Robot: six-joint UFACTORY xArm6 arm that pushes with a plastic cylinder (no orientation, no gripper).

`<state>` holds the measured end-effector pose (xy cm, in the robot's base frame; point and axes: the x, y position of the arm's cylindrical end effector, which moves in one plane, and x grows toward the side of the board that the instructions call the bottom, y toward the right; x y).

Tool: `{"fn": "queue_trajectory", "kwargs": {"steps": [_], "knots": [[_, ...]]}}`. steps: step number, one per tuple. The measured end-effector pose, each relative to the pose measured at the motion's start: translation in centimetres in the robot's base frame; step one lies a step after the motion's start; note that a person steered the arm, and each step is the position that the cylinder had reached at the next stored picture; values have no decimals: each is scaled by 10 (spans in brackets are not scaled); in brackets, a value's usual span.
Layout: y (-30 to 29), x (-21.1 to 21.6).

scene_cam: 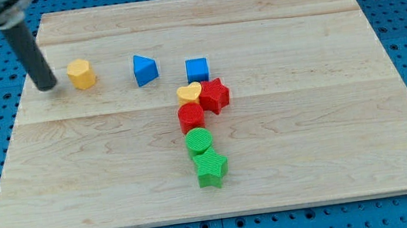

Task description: Move the green blocks into the yellow hexagon

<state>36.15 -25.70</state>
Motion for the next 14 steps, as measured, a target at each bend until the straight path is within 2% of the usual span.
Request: {"fn": "queue_trajectory", "kwargs": {"steps": [1,2,3,4,5,6,7,8,9,11,12,14], "knots": [[42,-24],[92,2],[117,37],[90,88],[122,205],[214,249],[272,235],[267,207],[290,205],[214,160],[193,151],[185,124]]}}
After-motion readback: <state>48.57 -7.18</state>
